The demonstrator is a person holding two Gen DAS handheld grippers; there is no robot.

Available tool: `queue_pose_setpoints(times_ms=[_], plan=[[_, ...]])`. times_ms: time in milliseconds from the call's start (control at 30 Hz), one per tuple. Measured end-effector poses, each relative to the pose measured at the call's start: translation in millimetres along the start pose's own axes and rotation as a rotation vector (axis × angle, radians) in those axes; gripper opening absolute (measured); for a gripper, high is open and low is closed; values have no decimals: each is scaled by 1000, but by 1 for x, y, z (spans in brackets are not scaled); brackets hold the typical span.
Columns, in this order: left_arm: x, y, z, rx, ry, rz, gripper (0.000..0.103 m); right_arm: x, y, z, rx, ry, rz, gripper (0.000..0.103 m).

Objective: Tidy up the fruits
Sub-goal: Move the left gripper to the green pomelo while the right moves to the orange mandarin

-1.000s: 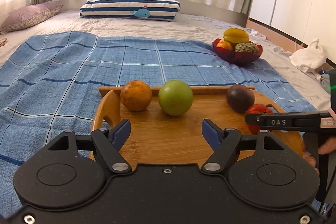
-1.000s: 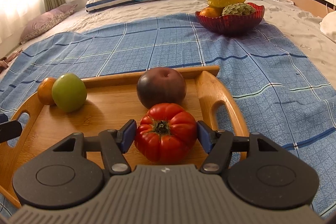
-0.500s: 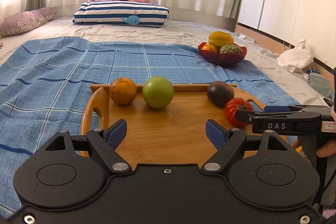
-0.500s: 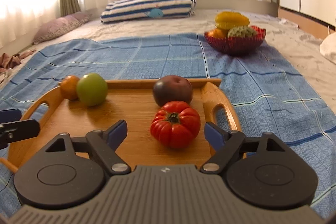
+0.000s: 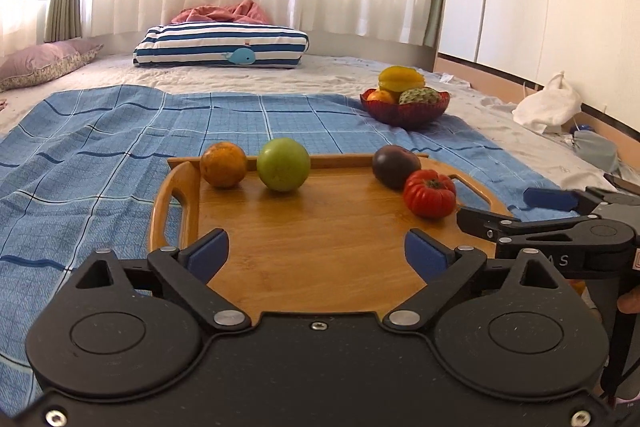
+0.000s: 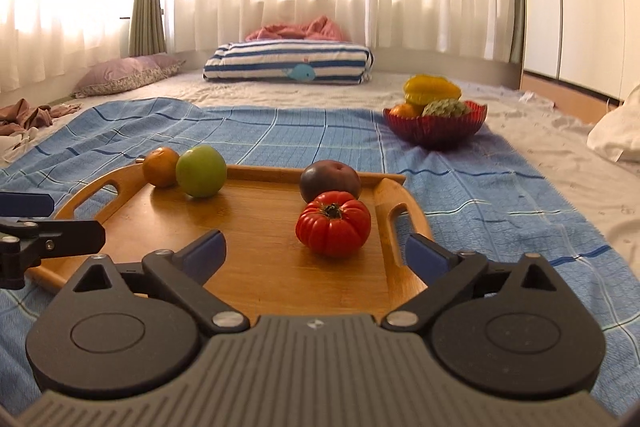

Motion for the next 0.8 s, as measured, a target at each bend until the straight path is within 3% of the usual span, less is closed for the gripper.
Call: queue_pose_setpoints(times_ms=[333, 800], plan=[[-24, -8, 7, 26, -25, -14, 100, -29, 7, 23, -110, -86, 41, 103], [-52, -25, 16, 28, -60, -40, 100, -62, -1, 36, -200, -110, -21, 103]])
Point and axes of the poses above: each gripper's, at about its wrist camera, not at the fingertips, and z roughly against the way its jaws point, y to its left, x to its top, the point moved 4 cm from there along -z, roughly the way its jaws point, and after that the axes turned 14 degrees about y, right-handed, at the moved point
